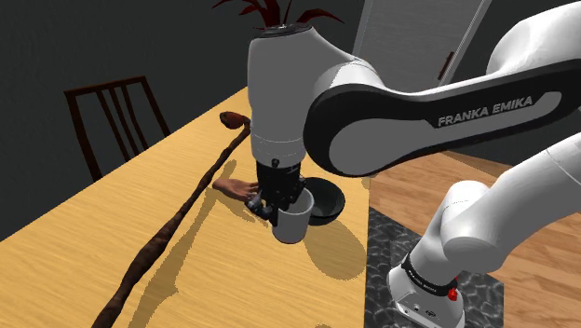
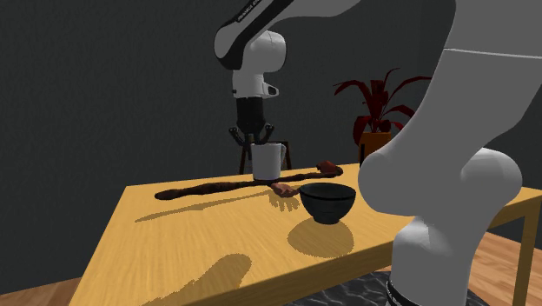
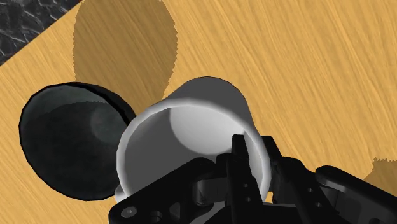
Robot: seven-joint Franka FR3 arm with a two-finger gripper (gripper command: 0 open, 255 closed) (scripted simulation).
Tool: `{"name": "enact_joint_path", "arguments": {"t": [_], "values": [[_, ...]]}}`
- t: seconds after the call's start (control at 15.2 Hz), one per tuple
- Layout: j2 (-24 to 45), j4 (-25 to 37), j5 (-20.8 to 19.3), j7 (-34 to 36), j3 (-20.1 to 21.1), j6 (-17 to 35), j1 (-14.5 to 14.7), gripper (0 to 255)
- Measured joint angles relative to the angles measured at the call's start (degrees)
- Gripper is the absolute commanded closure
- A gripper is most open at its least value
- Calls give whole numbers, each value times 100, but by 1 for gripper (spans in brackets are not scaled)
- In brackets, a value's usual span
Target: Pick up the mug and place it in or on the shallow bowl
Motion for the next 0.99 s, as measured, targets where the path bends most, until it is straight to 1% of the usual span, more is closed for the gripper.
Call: {"name": "enact_joint_path", "arguments": {"t": [0.33,0.4,0.53,0.99], "values": [[-41,338,-20,-20,-64,-377,-17,255],[-92,313,-20,-95,-126,-406,-31,255],[-305,151,-3,-344,-328,-466,-57,255],[-899,-305,-183,-1385,-1175,-661,-288,255]]}}
